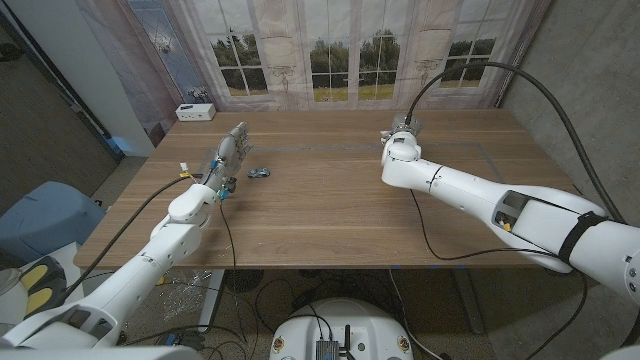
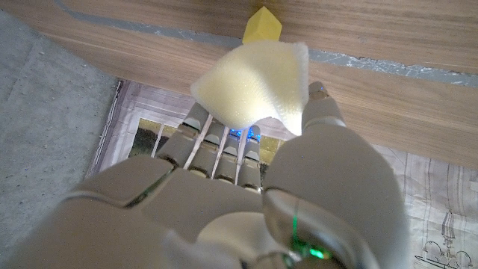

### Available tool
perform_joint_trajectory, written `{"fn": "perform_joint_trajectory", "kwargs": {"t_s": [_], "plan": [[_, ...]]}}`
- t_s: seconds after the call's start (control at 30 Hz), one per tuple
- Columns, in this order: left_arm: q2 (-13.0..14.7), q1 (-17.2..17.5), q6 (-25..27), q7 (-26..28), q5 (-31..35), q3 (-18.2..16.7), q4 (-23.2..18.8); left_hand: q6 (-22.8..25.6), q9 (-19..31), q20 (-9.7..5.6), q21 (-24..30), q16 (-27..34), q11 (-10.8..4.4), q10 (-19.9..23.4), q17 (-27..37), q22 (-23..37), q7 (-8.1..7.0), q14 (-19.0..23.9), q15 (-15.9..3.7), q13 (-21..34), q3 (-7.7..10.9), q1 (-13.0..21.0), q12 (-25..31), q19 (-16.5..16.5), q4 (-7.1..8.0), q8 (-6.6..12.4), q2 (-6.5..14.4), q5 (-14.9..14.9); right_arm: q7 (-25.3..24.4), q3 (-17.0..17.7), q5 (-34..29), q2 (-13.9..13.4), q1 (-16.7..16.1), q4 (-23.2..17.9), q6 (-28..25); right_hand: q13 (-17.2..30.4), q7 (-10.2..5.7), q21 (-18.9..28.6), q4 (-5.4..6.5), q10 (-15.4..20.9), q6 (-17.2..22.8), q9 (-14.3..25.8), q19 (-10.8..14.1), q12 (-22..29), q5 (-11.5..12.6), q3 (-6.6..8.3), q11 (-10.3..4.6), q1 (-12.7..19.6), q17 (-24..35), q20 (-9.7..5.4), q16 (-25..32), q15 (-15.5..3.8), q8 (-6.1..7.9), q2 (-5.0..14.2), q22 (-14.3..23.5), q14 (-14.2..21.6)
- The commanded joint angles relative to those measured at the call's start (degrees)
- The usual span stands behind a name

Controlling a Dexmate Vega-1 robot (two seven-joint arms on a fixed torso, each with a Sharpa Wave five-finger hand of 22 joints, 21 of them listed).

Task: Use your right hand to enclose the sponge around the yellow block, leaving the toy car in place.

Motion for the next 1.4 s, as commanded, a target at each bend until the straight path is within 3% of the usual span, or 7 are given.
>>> {"fn": "perform_joint_trajectory", "kwargs": {"t_s": [0.03,0.37,0.73,1.03,1.2,1.27,1.4], "plan": [[1.03,1.41,0.73,0.71,-0.06,-0.61,-2.03,0.21,0.14,0.35,-0.10,0.25,0.10,-0.21,0.31,0.18,-0.20,-1.01,0.17,0.18,-0.06,-0.10,0.16,-0.26,-0.26,0.15,0.51,0.42,1.34,-0.78,1.25,3.44,1.87,7.91,2.32,0.23,0.04,0.29,0.10,0.46,0.39,0.25,-0.48,-0.17,-0.28,-0.53,0.06,-0.29,0.11,0.09,-0.53,-6.24,-0.34,0.03,-0.09,0.28],[1.21,1.21,0.95,0.55,-0.20,-0.80,-1.66,0.20,0.14,0.40,-0.12,0.24,0.09,-0.19,0.31,0.18,-0.23,-1.02,0.22,0.18,-0.08,-0.11,0.16,-0.25,-0.28,0.13,0.54,0.43,2.05,-1.98,2.01,6.70,3.75,15.21,3.77,0.25,-0.05,-0.03,0.33,0.42,0.18,0.27,-1.95,-0.44,-0.36,-0.92,0.05,-0.65,-0.12,0.99,-1.45,-5.73,-0.69,-0.15,-0.26,-0.59],[1.04,0.40,1.28,0.32,-0.03,-0.53,-1.09,0.19,0.14,0.39,-0.13,0.26,-0.01,-0.22,0.31,0.18,-0.24,-0.97,0.22,0.18,-0.10,-0.12,0.15,-0.23,-0.30,0.13,0.59,0.44,4.24,-3.41,3.43,10.36,5.96,23.04,3.57,0.23,-0.34,-1.32,1.35,-3.31,-2.22,0.30,-5.63,-2.18,-0.57,-2.69,0.10,-3.01,-0.22,2.15,-3.46,-4.06,-1.87,-1.44,-0.76,-4.19],[0.66,-0.62,1.50,-0.26,0.18,0.00,-0.35,0.22,0.14,0.39,-0.14,0.26,0.02,-0.21,0.31,0.18,-0.26,-0.95,0.21,0.18,-0.11,-0.13,0.15,-0.21,-0.31,0.14,0.61,0.44,6.51,-3.85,4.63,9.20,6.28,21.92,2.04,0.09,0.19,-2.87,2.08,-9.34,-7.44,0.33,-8.92,-3.82,-0.37,-4.73,0.98,-5.07,-0.74,4.21,-6.46,-1.54,-3.02,-3.05,-1.38,-9.72],[0.38,-1.16,1.46,-0.49,0.36,0.30,0.10,0.21,0.14,0.41,-0.15,0.26,0.03,-0.22,0.31,0.19,-0.26,-0.95,0.22,0.18,-0.12,-0.13,0.15,-0.22,-0.32,0.13,0.62,0.44,6.75,-3.26,5.40,7.73,5.86,19.61,1.31,-0.13,-0.12,-4.60,2.22,-12.46,-10.60,0.30,-12.19,-4.04,-0.08,-5.71,1.88,-5.60,-1.63,6.62,-8.84,0.26,-3.30,-3.64,-1.78,-13.92],[0.27,-1.34,1.53,-0.58,0.32,0.38,0.24,0.20,0.14,0.45,-0.15,0.25,0.05,-0.21,0.31,0.19,-0.26,-0.96,0.14,0.18,-0.13,-0.14,0.15,-0.21,-0.32,0.12,0.62,0.44,6.26,-2.90,5.55,7.09,5.47,18.42,0.97,-0.33,0.16,-5.54,2.59,-14.85,-13.15,0.23,-13.57,-4.18,0.12,-6.57,3.05,-6.47,-2.17,7.60,-9.92,1.11,-3.44,-4.09,-1.98,-15.58],[0.21,-1.55,1.68,-0.63,0.39,0.52,0.39,0.18,0.14,0.46,-0.16,0.24,0.16,-0.23,0.31,0.19,-0.26,-0.99,0.22,0.18,-0.14,-0.14,0.14,-0.21,-0.33,0.11,0.63,0.44,4.55,-1.30,6.21,5.82,4.31,15.85,0.73,-0.88,0.01,-8.53,3.17,-21.05,-18.76,0.09,-18.24,-4.44,0.84,-8.43,4.93,-7.80,-3.53,10.25,-13.27,4.52,-3.49,-4.98,-2.21,-22.26]]}}
